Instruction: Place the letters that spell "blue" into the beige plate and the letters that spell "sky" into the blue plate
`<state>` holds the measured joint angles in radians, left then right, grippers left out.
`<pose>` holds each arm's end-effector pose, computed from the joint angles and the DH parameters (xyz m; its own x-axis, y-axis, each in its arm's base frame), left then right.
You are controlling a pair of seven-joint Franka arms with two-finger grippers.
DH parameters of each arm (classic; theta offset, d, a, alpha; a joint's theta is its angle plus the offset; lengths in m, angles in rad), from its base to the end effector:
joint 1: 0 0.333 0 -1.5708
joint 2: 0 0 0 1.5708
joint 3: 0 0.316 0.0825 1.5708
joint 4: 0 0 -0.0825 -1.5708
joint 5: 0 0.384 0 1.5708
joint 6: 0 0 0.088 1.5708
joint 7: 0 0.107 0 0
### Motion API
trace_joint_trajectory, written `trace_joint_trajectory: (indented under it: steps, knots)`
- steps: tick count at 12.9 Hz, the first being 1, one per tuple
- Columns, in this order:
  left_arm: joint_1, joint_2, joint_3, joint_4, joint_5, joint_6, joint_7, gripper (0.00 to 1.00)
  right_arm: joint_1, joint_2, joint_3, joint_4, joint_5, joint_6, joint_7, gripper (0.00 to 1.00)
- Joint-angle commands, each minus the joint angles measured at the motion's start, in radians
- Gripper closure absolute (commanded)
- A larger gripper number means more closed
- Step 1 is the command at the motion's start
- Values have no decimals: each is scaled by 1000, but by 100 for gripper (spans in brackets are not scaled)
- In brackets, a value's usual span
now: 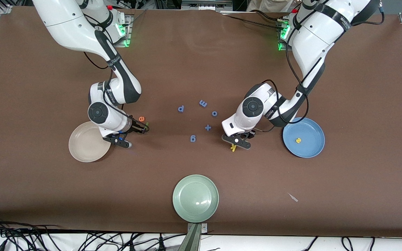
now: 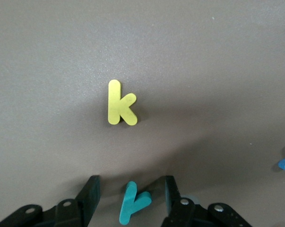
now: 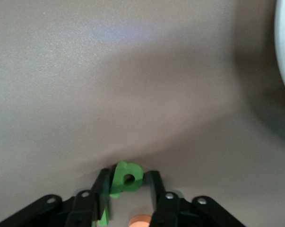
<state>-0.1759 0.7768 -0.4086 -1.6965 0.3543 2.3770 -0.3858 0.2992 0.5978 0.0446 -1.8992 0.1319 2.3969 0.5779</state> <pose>0.5747 -0.3447 0.1699 0.9368 -0.3489 -0.0254 -0.3479 -0.9368 0.0369 0.5834 0.2091 0.1755 0.9328 -0.3299 -0.1453 -0.3374 -0.9409 -0.0293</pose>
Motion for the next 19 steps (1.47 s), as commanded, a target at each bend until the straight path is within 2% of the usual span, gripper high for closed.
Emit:
trace_joint_trajectory:
  steps: [1, 4, 5, 7, 8, 9, 10, 12, 13, 15, 17, 18, 19]
  knots:
    - [1, -13, -7, -25, 32, -1, -15, 46, 3, -3, 1, -12, 2, 21, 7, 83]
    - [-2, -31, -9, -52, 32, -24, -16, 47, -6, -21, -5, 0, 0, -1, -26, 83]
    - [-2, -31, -9, -54, 32, -24, -16, 47, -9, -26, -11, 20, 0, -37, -53, 83]
    - [-4, -31, -10, -54, 32, -24, -15, 51, -11, -44, -64, 78, 0, -167, -156, 83]
    - [-4, -31, -10, -52, 34, -24, -4, 58, -11, -52, -100, 104, 0, -224, -234, 83]
    - [-4, -31, -10, -49, 35, -22, -1, 78, -11, -53, -141, 127, 0, -269, -312, 83]
    - [-5, -30, -10, -43, 35, -21, -10, 86, -11, -53, -178, 143, 0, -295, -390, 83]
    - [10, -31, -10, -42, 35, -22, 1, 88, -21, -53, -206, 143, 2, -292, -460, 82]
    - [13, -42, -9, -38, 35, -24, 7, 88, -34, -52, -206, 143, 2, -291, -466, 77]
    - [35, -85, -9, -38, 34, -31, 45, 87, -49, -52, -206, 140, 2, -292, -484, 55]
    - [71, -134, -9, -35, 34, -88, 96, 85, -52, -50, -203, 141, 3, -295, -474, 44]
    - [100, -151, -9, -35, 34, -111, 100, 84, -52, -50, -198, 140, 12, -295, -466, 44]
    - [127, -160, -9, -35, 34, -139, 113, 84, -48, -52, -192, 140, 61, -297, -457, 44]
